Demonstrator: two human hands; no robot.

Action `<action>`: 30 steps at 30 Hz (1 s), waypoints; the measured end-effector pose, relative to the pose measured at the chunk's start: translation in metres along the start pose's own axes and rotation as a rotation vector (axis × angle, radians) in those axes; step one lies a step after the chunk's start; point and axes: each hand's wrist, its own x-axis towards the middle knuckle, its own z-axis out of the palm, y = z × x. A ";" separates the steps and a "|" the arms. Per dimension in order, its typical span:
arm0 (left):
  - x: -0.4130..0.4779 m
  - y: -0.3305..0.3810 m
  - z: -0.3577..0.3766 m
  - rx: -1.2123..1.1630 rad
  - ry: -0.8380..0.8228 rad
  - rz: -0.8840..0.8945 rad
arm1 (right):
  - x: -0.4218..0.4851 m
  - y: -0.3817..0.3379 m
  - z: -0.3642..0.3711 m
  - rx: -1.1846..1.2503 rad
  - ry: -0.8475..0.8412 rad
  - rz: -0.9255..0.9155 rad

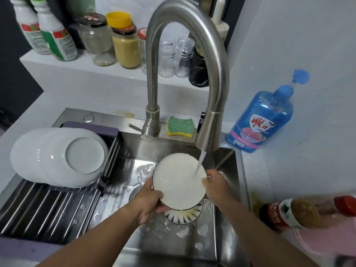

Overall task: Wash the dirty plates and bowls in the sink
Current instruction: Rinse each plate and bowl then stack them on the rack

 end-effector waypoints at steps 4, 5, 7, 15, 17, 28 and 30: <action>-0.009 -0.002 0.001 0.054 0.051 0.029 | -0.013 -0.018 -0.011 -0.196 -0.101 -0.063; -0.013 -0.003 0.002 0.072 0.065 0.038 | -0.015 -0.021 -0.014 -0.224 -0.122 -0.066; -0.016 -0.006 0.004 0.095 0.088 0.060 | -0.018 -0.024 -0.016 -0.253 -0.137 -0.086; -0.040 0.000 0.008 -0.056 0.091 0.063 | -0.035 -0.004 0.015 0.053 -0.087 0.077; -0.045 0.001 0.008 -0.083 0.047 0.046 | -0.039 -0.003 0.023 0.127 -0.071 0.107; -0.049 0.031 0.002 -0.097 -0.020 0.117 | -0.027 -0.035 -0.014 -0.012 -0.155 -0.045; -0.050 0.036 0.003 -0.104 -0.022 0.102 | -0.031 -0.044 -0.023 0.005 -0.211 -0.039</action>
